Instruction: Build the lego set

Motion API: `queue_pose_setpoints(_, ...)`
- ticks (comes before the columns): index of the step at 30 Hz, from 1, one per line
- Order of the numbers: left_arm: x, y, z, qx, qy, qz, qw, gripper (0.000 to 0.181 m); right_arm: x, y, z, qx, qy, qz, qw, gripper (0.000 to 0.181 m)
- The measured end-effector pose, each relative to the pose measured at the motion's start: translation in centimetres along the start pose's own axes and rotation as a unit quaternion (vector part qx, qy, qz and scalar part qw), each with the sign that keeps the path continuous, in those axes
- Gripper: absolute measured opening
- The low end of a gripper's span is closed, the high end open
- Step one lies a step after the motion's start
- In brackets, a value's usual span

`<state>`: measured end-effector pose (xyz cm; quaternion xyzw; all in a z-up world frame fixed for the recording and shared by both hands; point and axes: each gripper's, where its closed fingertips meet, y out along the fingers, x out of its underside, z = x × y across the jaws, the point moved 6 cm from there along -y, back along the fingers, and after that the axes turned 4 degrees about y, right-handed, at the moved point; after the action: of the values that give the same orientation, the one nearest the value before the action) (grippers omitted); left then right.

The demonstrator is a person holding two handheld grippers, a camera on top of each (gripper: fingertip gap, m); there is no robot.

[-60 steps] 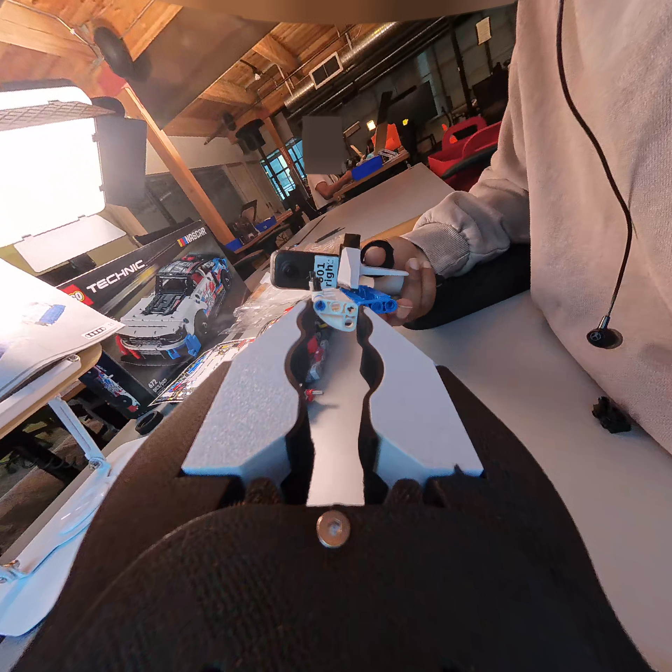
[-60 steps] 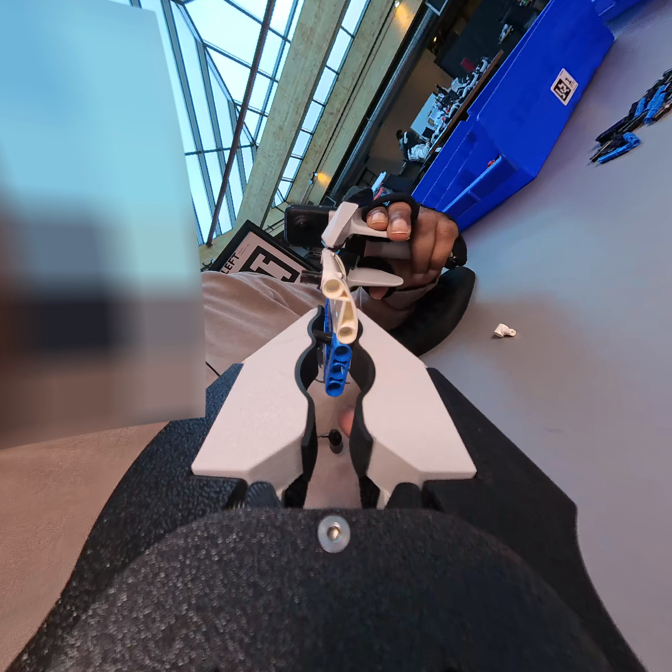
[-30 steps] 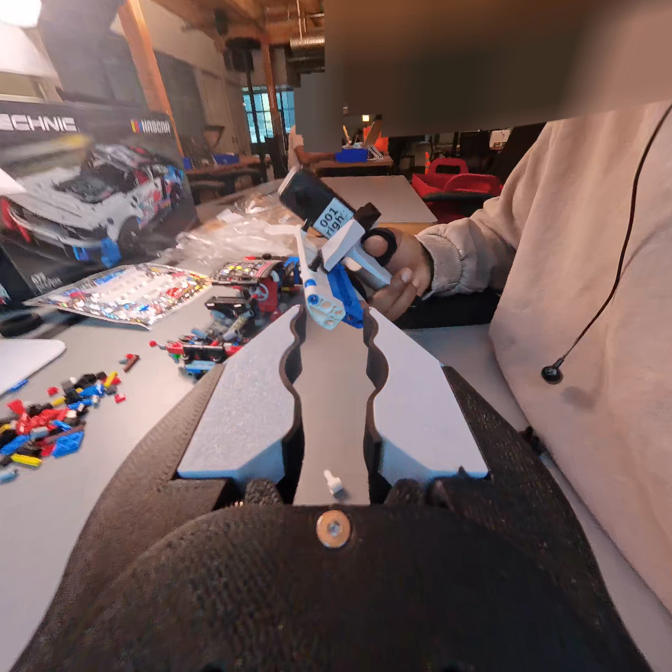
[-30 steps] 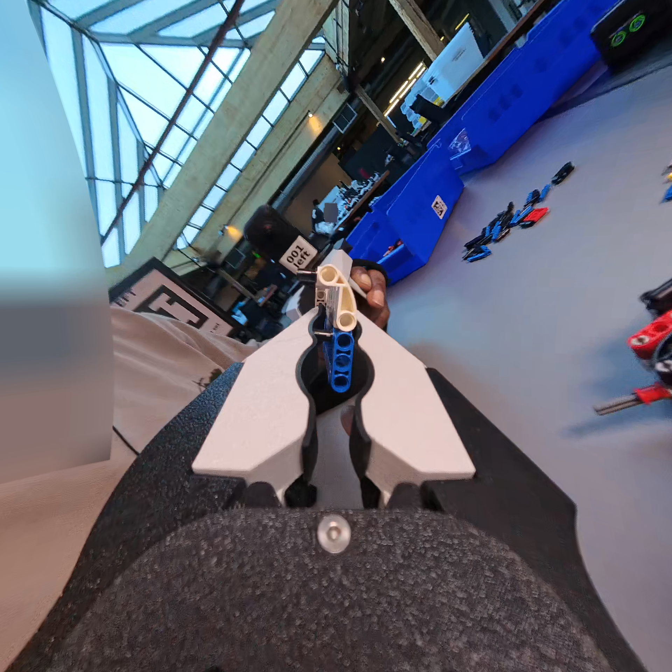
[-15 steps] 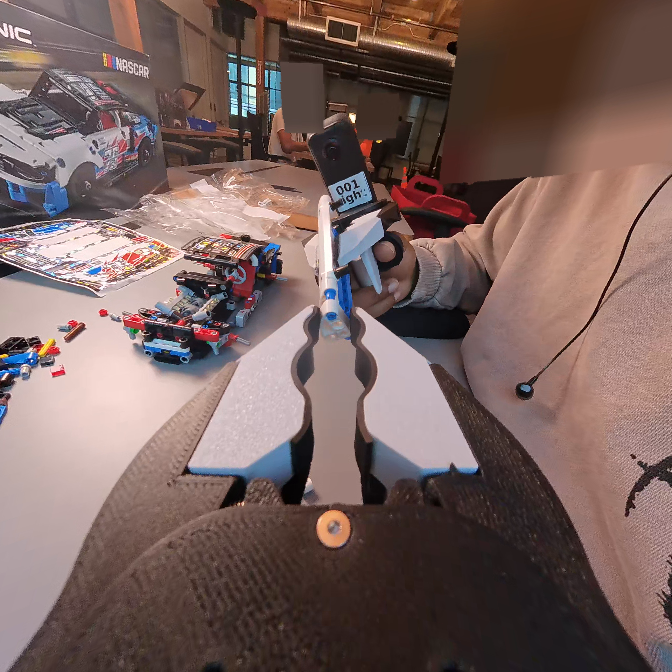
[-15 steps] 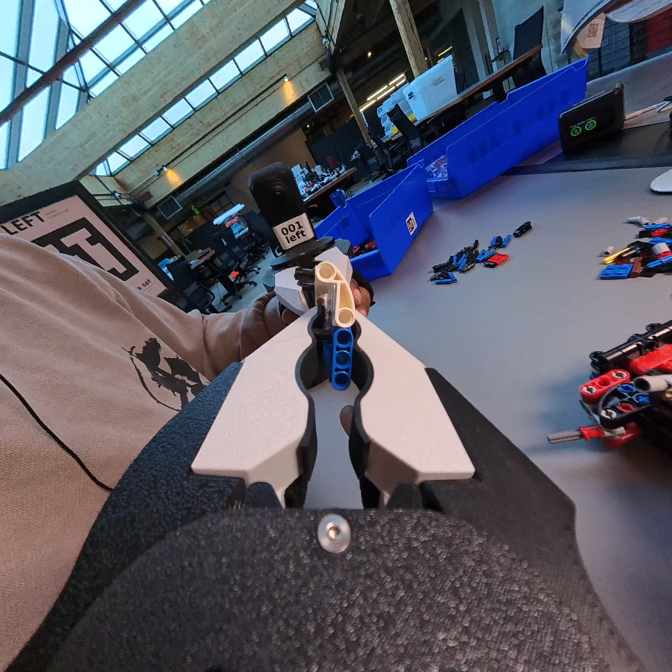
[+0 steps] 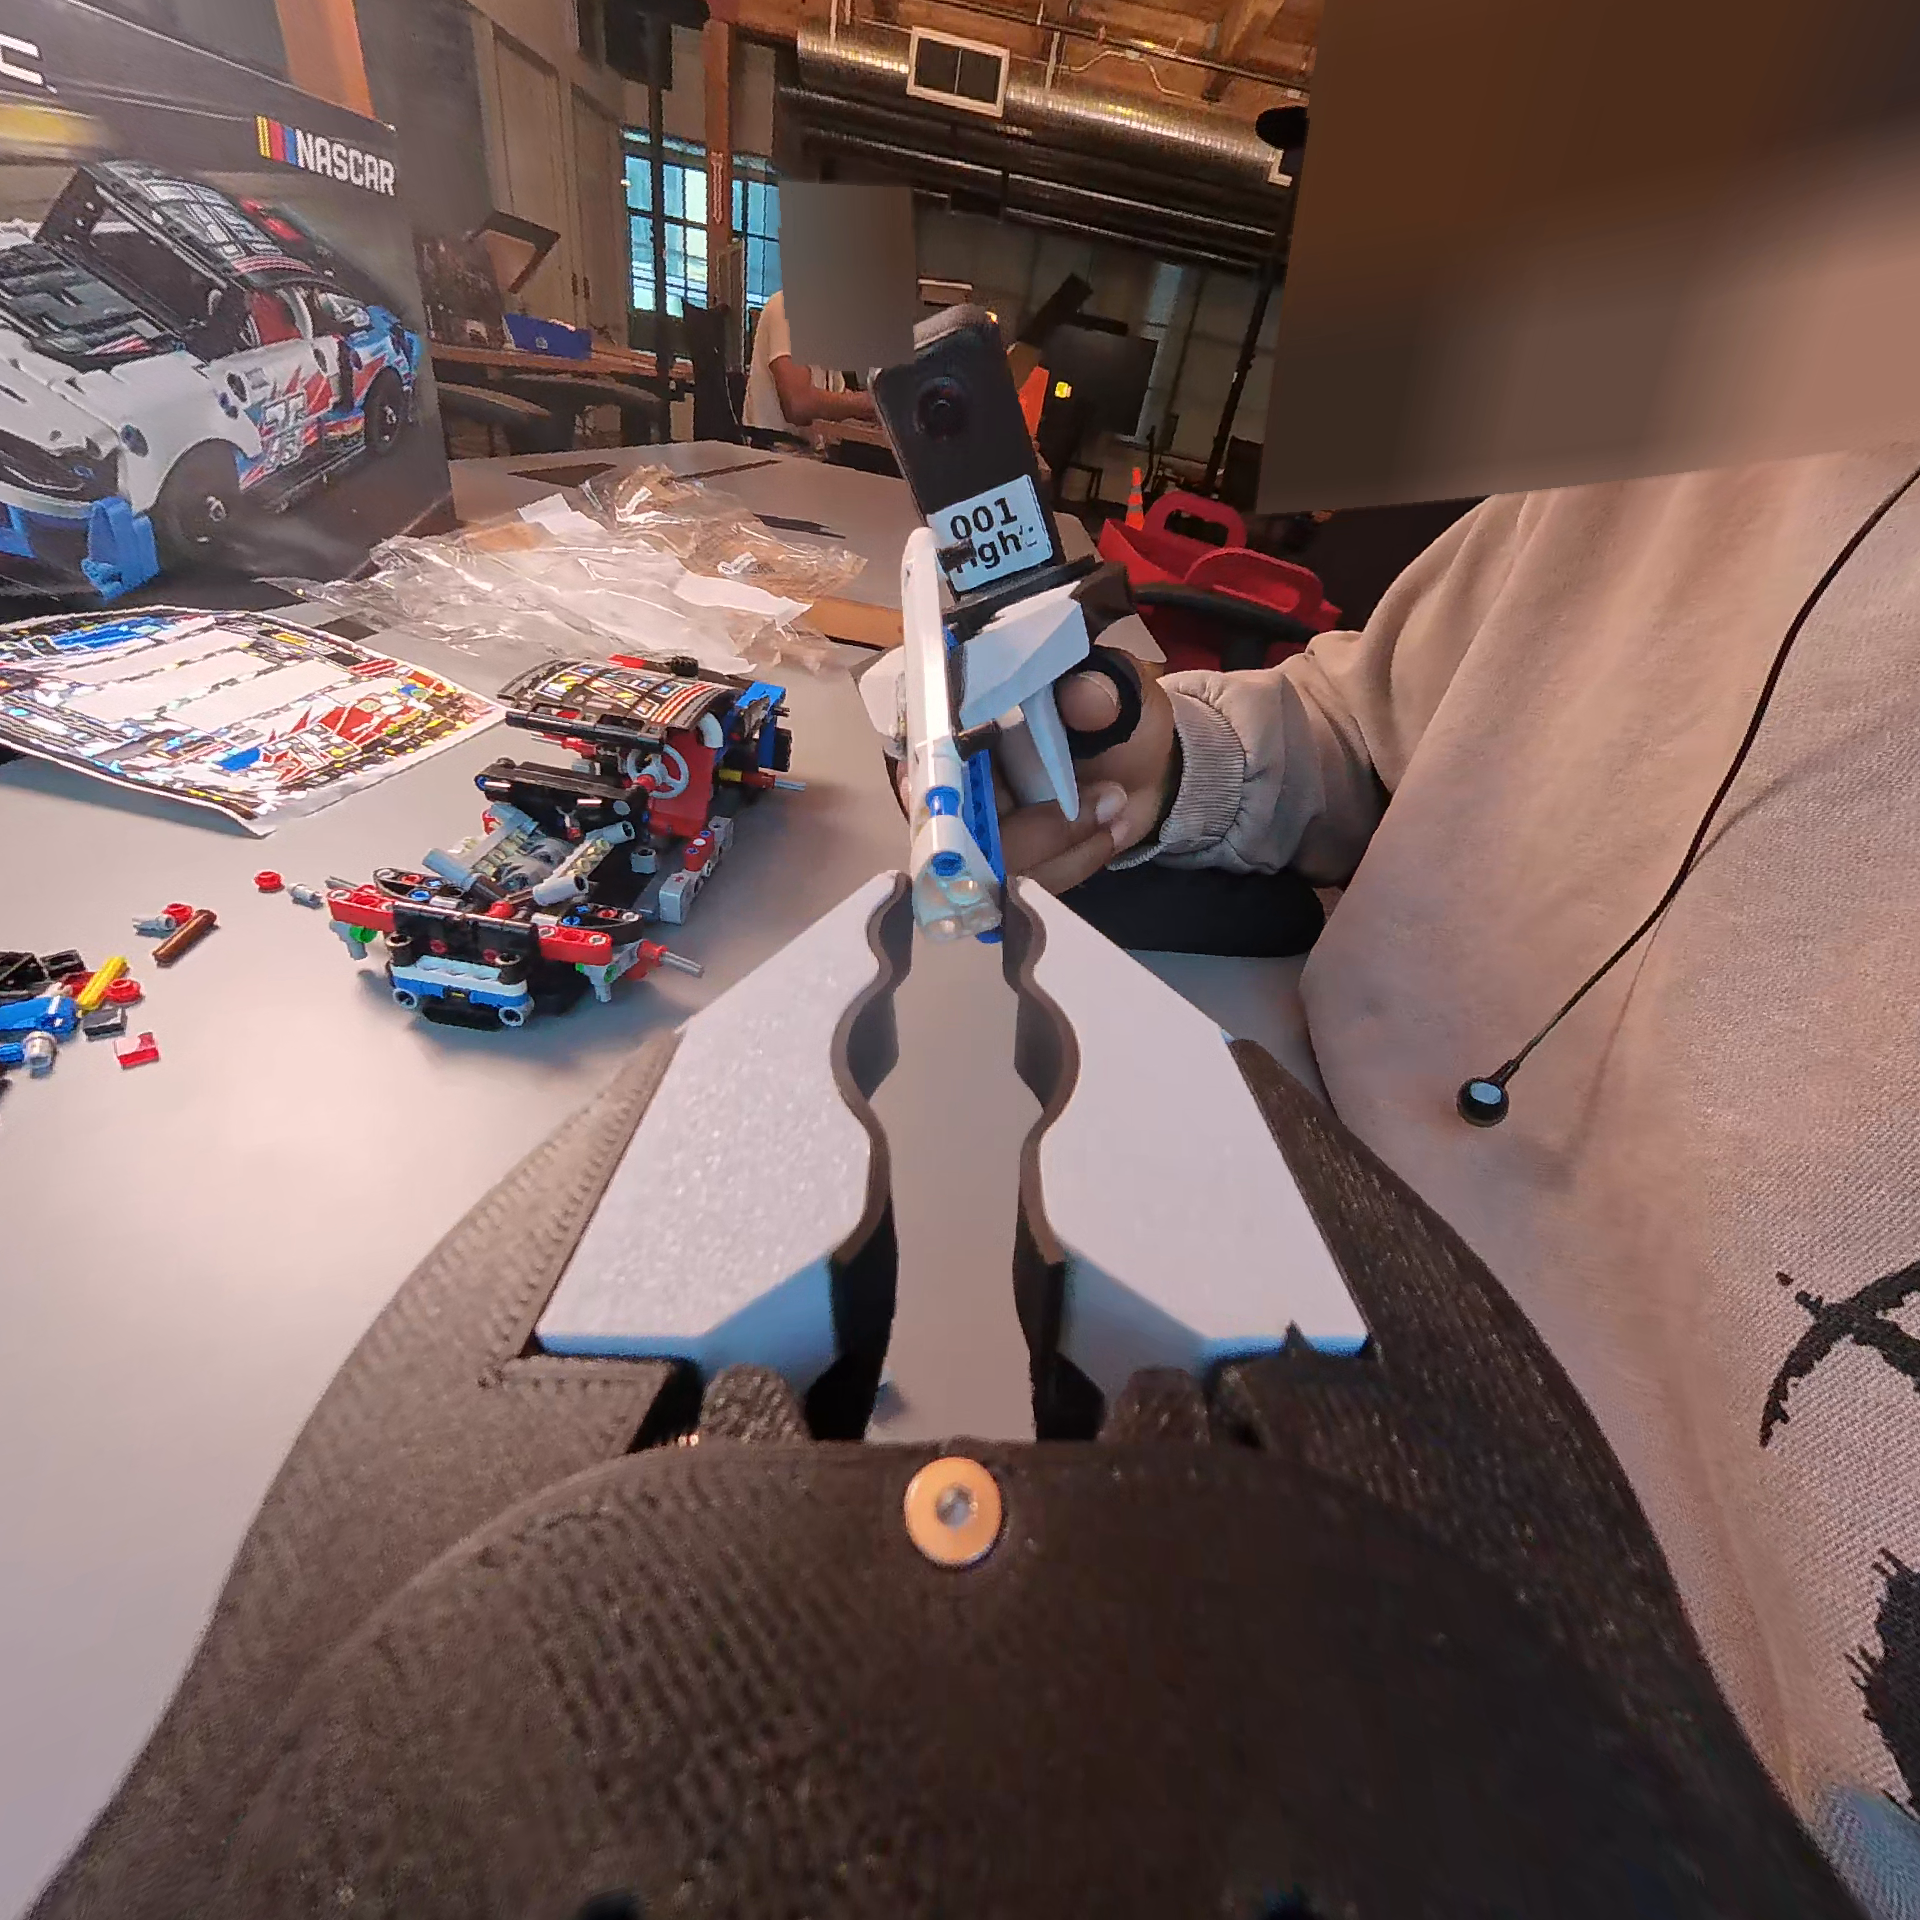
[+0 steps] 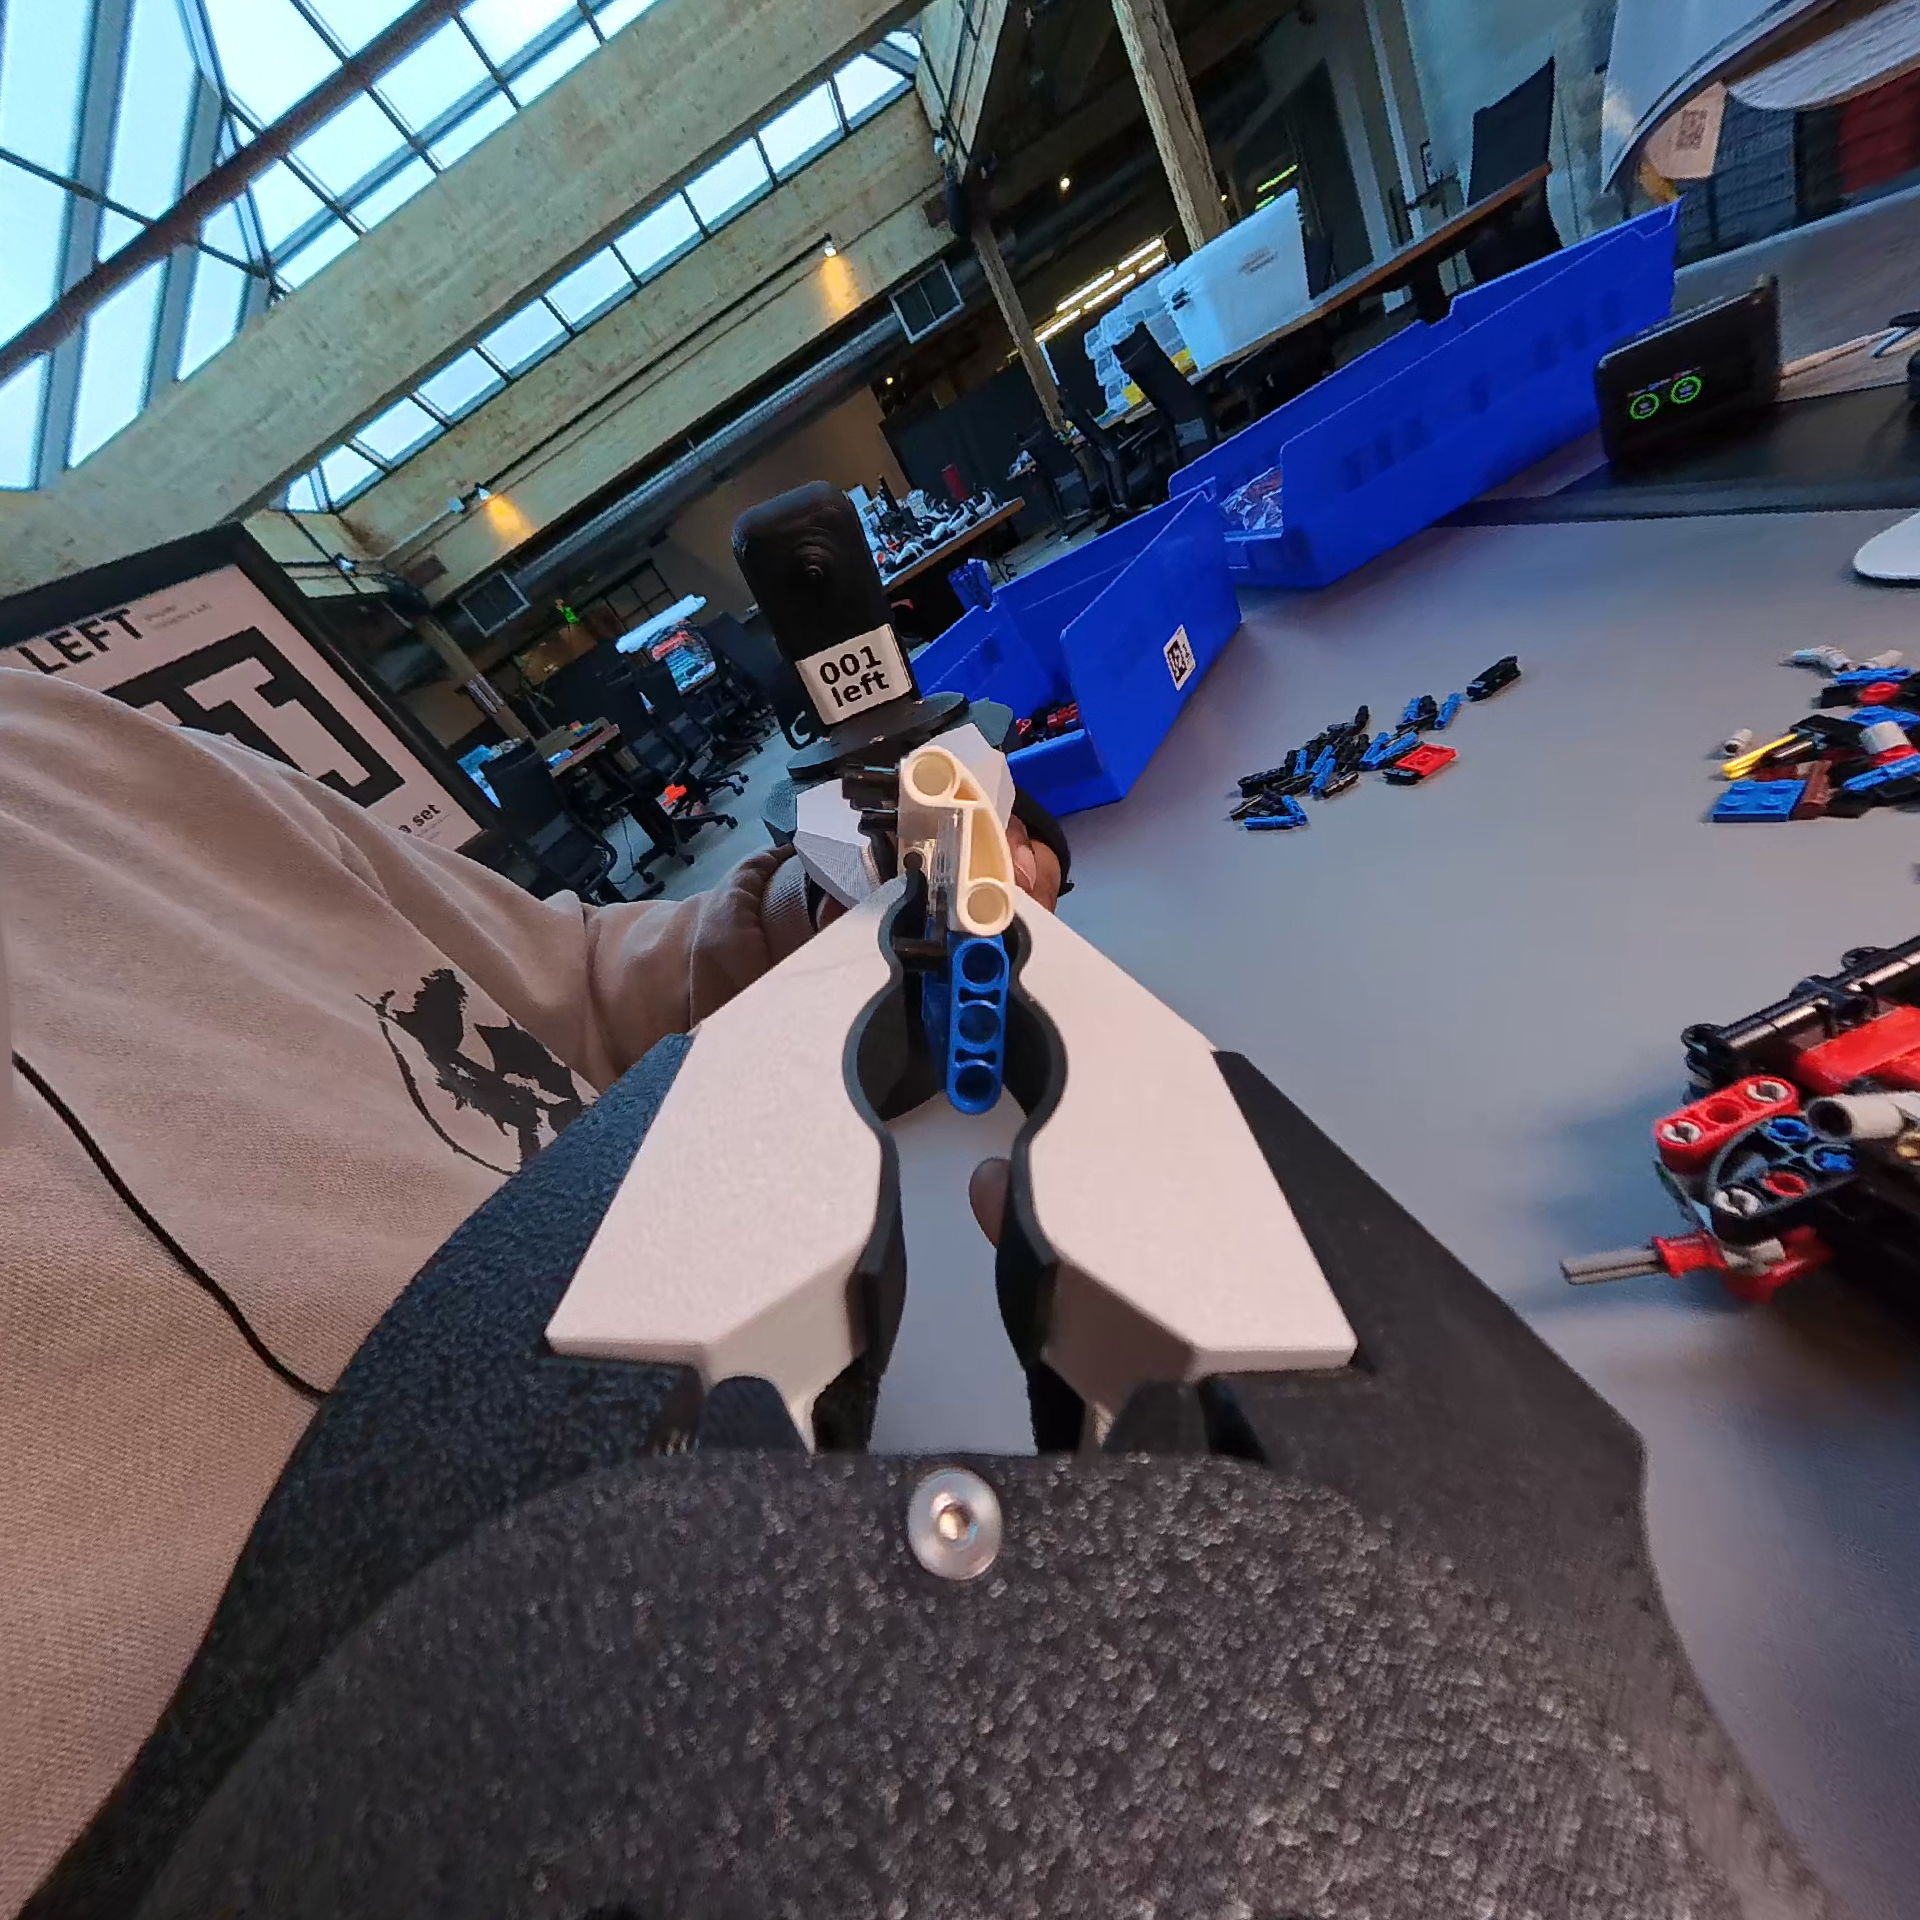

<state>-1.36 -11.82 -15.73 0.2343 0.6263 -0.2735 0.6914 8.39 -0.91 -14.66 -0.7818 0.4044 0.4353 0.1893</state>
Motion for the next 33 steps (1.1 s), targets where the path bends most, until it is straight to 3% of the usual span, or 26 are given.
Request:
queue_pose_setpoints(6, 0.4, 0.1, -0.1, 0.002, -0.013, -0.006, 1.0, 0.014, 0.2, 0.0, 0.1, 0.013, -0.006, 0.003, 1.0, 0.008)
queue_pose_setpoints(21, 0.1, 0.7, -0.2, 0.009, -0.038, 0.037, 0.999, 0.015, -0.1, -0.2, 0.8, -0.008, 0.085, 0.069, 0.994, 0.007)
queue_pose_setpoints(33, -0.3, 1.1, -0.6, 0.003, -0.065, 0.065, 0.996, 0.015, -0.7, -0.4, 0.9, 0.005, 0.066, 0.118, 0.991, 0.007)
